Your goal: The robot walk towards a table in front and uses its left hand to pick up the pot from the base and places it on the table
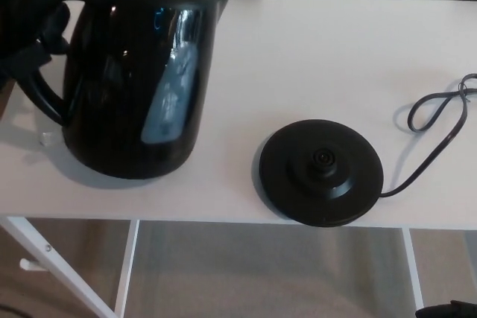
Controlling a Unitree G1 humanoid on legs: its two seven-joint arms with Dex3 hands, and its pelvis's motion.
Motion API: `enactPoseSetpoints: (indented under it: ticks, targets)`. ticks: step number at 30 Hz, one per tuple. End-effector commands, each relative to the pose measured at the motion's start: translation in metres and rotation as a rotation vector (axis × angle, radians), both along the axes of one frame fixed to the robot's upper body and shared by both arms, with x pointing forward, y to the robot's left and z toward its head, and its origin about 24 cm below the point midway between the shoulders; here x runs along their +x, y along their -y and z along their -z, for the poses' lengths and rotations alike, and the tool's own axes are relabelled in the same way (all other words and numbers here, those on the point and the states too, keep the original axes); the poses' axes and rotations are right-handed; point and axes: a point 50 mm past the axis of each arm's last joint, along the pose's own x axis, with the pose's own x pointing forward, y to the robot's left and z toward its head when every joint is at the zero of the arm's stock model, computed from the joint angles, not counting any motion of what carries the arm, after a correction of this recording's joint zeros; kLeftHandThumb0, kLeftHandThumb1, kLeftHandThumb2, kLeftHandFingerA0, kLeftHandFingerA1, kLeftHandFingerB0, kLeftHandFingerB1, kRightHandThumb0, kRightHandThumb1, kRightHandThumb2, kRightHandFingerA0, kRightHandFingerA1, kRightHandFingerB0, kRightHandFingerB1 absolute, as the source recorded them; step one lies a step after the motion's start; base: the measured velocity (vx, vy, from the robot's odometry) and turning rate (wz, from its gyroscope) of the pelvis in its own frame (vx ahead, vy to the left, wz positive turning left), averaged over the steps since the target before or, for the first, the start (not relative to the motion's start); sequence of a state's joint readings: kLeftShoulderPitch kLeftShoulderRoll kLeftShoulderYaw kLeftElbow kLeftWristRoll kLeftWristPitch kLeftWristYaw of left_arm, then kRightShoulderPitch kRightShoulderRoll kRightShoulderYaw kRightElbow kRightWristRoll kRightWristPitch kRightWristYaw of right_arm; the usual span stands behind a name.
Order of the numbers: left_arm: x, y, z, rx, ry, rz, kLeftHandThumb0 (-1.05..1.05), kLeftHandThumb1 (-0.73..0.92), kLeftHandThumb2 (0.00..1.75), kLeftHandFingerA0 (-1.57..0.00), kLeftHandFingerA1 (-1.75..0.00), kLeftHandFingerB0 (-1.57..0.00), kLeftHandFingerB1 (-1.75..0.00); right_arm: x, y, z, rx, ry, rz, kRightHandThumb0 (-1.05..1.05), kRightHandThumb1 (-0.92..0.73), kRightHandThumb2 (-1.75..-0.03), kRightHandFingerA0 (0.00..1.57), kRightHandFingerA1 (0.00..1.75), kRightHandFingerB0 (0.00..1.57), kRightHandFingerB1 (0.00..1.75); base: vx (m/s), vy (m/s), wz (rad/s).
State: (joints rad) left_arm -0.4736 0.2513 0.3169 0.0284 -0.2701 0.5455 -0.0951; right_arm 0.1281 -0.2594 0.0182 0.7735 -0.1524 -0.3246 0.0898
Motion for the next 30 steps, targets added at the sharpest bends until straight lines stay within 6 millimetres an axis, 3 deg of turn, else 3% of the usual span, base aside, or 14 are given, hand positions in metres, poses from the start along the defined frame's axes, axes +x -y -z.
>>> enactPoseSetpoints:
  ticks: [1, 5, 6, 7, 9, 10, 12, 19, 21, 22, 30]
  targets:
    - [-0.015, 0.023, 0.011, 0.398, 0.142, 0.161, -0.28, 0.82, 0.66, -0.81, -1.32, -0.76, -0.89, 0.000, 0.005, -0.002, -0.024, 0.003, 0.016, -0.45, -0.55, -0.57, 0.85, 0.54, 0.68, 0.49, 0.00, 0.000, 0.00]
    - [-0.015, 0.025, 0.012, 0.408, 0.143, 0.167, -0.28, 0.82, 0.66, -0.81, -1.32, -0.76, -0.89, 0.001, 0.005, -0.002, -0.025, 0.004, 0.016, -0.45, -0.55, -0.57, 0.85, 0.54, 0.68, 0.49, 0.00, 0.000, 0.00]
    - [-0.016, 0.037, 0.015, 0.423, 0.024, 0.361, -0.27, 0.47, 0.96, 0.00, -0.49, 0.00, -0.47, 0.003, 0.006, -0.004, -0.027, 0.010, 0.019, -0.43, -0.56, -0.57, 0.86, 0.54, 0.68, 0.49, 0.00, 0.000, 0.00]
    - [-0.017, 0.041, 0.017, 0.427, -0.030, 0.444, -0.27, 0.47, 0.96, 0.00, -0.49, 0.00, -0.47, 0.004, 0.006, -0.004, -0.027, 0.013, 0.020, -0.43, -0.56, -0.57, 0.86, 0.54, 0.68, 0.49, 0.00, 0.000, 0.00]
    - [-0.018, 0.042, 0.017, 0.430, -0.031, 0.447, -0.27, 0.47, 0.96, 0.00, -0.49, 0.00, -0.47, 0.004, 0.006, -0.004, -0.027, 0.013, 0.020, -0.43, -0.56, -0.57, 0.86, 0.54, 0.68, 0.49, 0.00, 0.000, 0.00]
    - [-0.018, 0.045, 0.013, 0.460, -0.054, 0.522, -0.73, 0.44, 0.76, 0.00, 0.00, 0.00, 0.00, 0.006, 0.007, -0.005, -0.028, 0.019, 0.020, -0.44, -0.55, -0.57, 0.87, 0.55, 0.69, 0.49, 0.00, 0.000, 0.00]
    - [-0.019, 0.049, 0.008, 0.502, -0.095, 0.631, -0.73, 0.44, 0.76, 0.00, 0.00, 0.00, 0.00, 0.009, 0.007, -0.007, -0.028, 0.029, 0.020, -0.44, -0.55, -0.57, 0.87, 0.55, 0.69, 0.49, 0.00, 0.000, 0.00]
    - [-0.022, 0.049, -0.001, 0.507, -0.134, 0.741, -0.79, 0.43, 0.78, 0.00, 0.00, 0.00, 0.00, 0.010, 0.005, -0.008, -0.026, 0.031, 0.017, -0.47, -0.55, -0.57, 0.89, 0.56, 0.69, 0.50, 0.00, 0.000, 0.00]
    - [-0.023, 0.049, -0.002, 0.517, -0.138, 0.752, -0.79, 0.40, 0.75, 0.00, 0.00, 0.00, 0.00, 0.010, 0.005, -0.008, -0.027, 0.031, 0.016, -0.47, -0.55, -0.57, 0.88, 0.55, 0.69, 0.50, 0.00, 0.000, 0.00]
    - [-0.023, 0.046, -0.003, 0.527, -0.142, 0.762, -0.84, 0.51, 0.56, 0.00, 0.00, 0.00, 0.00, 0.010, 0.006, -0.007, -0.029, 0.027, 0.016, -0.45, -0.55, -0.57, 0.88, 0.55, 0.69, 0.49, 0.00, 0.000, 0.00]
    - [-0.029, 0.031, -0.011, 0.476, -0.134, 0.769, -0.88, 0.52, 0.55, 0.00, 0.00, 0.00, 0.00, 0.005, 0.007, -0.006, -0.035, 0.013, 0.004, -0.45, -0.55, -0.57, 0.86, 0.54, 0.69, 0.50, 0.00, 0.000, 0.00]
